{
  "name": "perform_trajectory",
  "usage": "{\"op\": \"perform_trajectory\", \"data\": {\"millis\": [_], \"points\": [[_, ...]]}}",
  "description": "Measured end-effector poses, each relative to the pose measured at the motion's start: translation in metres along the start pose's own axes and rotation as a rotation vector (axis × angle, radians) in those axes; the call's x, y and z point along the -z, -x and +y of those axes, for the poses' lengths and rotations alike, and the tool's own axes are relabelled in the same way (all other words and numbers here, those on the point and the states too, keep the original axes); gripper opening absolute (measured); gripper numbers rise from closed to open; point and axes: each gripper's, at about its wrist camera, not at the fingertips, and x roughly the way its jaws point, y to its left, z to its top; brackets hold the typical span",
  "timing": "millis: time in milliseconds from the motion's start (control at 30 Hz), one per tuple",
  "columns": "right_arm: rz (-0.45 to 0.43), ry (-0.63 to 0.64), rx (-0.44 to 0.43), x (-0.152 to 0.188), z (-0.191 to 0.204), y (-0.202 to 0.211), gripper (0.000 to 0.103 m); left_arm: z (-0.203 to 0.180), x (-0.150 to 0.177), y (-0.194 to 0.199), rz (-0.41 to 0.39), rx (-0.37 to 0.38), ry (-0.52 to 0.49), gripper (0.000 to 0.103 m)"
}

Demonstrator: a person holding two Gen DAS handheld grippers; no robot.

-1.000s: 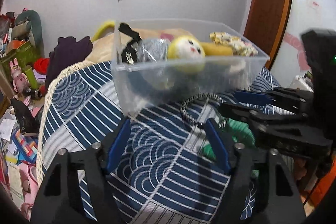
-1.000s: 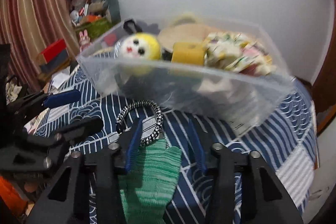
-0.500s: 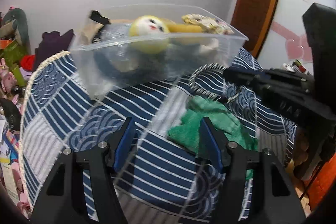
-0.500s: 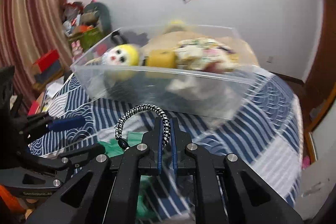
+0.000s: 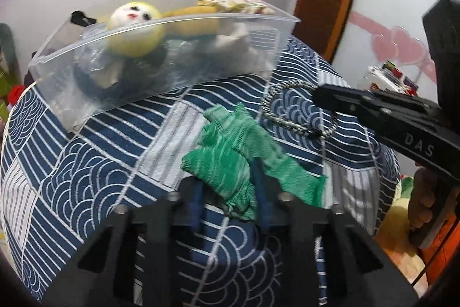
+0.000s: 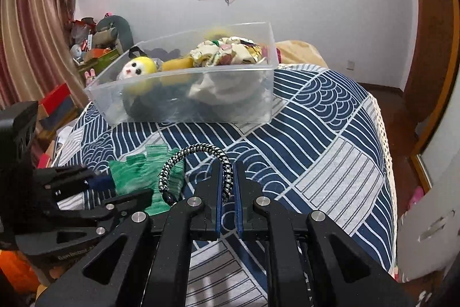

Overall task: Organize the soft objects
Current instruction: 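Lower the green glove and beaded bracelet into the clear box with both tools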

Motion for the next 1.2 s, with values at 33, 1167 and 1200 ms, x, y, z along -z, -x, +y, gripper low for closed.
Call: {"op": "perform_trajectory", "data": {"millis": [33,1167,1200], "points": [[-0.005,0.003,0.000,0.000,0.001,0.001,0.007,-0.001,0.001,0.001,-0.005,0.001,-0.002,0.021],[-0.221,0.083,0.071,-0.091,0.032,-0.010,0.007,0.085,-0.121,0.051,-0.354,-0.246,0.145,0.016],[-0.210,0.078,0.076,-0.092,0.031,-0.016,0.007,0.088,-0.124,0.045,-0.341,-0.242,0.154,0.016]]}}
